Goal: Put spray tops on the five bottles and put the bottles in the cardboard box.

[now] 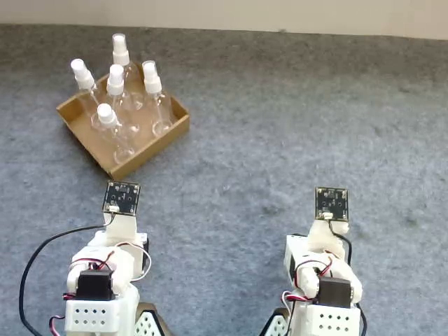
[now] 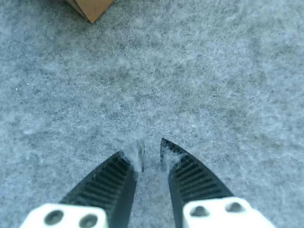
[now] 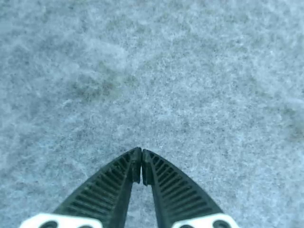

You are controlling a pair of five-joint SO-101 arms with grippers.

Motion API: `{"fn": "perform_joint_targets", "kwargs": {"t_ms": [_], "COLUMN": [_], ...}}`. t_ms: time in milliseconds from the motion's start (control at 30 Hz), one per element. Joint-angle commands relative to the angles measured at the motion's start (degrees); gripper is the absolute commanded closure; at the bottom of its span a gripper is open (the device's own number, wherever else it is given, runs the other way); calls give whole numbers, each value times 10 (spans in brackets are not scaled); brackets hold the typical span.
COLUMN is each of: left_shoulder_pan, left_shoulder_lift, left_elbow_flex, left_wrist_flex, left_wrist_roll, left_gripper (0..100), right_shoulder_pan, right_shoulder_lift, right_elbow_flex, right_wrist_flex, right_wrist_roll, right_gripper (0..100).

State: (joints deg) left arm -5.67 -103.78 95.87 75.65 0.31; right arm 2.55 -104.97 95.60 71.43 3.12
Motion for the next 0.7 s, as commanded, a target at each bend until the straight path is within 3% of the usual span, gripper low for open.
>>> {"fn": "perform_joint_targets", "kwargs": {"t_ms": [0, 667], "left_shoulder_pan": [-7, -7], "left_shoulder_lift": [-7, -7], "left_elbow_flex": [13, 13], "left_wrist_flex": [4, 4], "left_wrist_roll": [5, 5], "left_gripper": [993, 993], "right_shoulder_pan": [-6, -6], "right_shoulder_lift": [-3, -3], "right_elbow_flex": [95, 95], "right_wrist_flex": [3, 3], "right_wrist_roll": [6, 6], "right_gripper": [994, 994]}}
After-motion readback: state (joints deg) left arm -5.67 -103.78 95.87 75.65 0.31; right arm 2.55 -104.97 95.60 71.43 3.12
